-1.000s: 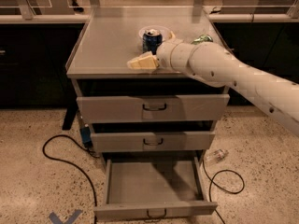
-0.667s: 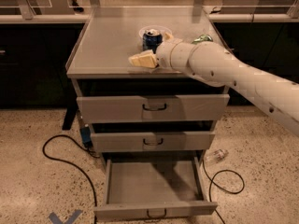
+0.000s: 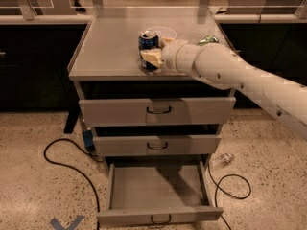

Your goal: Place pepsi can into bottom drawer

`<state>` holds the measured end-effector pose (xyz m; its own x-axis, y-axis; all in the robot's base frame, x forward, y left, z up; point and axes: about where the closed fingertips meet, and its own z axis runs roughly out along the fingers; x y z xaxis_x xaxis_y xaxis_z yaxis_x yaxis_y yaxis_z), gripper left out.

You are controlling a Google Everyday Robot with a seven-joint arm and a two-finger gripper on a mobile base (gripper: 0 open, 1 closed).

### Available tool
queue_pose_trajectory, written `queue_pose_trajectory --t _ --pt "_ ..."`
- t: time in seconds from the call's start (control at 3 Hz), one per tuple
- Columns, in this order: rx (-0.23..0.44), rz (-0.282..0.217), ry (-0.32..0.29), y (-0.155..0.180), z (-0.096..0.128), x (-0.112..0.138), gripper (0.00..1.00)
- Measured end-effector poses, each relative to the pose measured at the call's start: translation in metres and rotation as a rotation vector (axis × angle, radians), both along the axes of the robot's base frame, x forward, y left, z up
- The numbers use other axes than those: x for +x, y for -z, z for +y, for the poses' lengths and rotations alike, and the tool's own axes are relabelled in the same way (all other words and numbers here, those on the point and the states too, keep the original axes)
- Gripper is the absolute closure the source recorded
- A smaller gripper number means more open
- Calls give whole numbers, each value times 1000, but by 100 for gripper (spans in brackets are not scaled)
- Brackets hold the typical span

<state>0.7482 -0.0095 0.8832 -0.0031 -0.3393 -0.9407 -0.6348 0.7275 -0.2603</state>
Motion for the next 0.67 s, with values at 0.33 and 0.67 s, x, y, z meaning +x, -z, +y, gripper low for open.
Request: queue_pose_trajectory --t 0.33,0.67 --pt "0 0 0 0 0 0 88" --pt "-8 -1 -6 0 2 -8 100"
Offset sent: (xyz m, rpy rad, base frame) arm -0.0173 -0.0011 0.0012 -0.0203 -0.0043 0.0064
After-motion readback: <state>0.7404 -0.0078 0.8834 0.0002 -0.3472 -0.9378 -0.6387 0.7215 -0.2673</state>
